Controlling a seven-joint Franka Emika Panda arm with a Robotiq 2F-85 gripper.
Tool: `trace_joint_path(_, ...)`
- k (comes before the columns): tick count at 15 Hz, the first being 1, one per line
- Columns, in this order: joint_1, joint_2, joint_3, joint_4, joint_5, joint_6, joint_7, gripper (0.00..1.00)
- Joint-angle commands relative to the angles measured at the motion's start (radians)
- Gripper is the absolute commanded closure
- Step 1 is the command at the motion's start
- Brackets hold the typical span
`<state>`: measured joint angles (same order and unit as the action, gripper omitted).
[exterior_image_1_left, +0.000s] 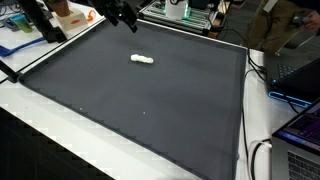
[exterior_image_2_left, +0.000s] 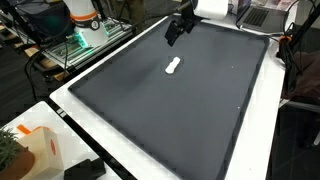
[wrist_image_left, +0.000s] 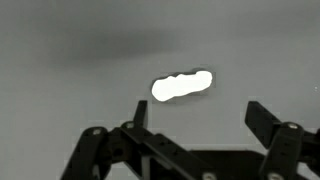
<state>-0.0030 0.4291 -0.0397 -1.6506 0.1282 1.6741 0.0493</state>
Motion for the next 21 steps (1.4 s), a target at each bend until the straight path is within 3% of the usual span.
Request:
trace_joint_path(1,-0.019,-0.179,0.019,-0.243,0.048,0.178,-0.05,0.0)
trace_joint_path(9,0.001,-0.457,0.038,-0.659,0.08,0.566,-0.106,0.0)
trace_joint_path(10,-0.001,-0.352,0.033,-0.515,0.051,0.473,-0.08,0.0)
trace_joint_path(14,0.003,-0.433,0.037,-0.624,0.052,0.538,-0.08,0.0)
trace_joint_path(21,0.017,-0.551,0.051,-0.838,0.026,0.883,-0.061,0.0)
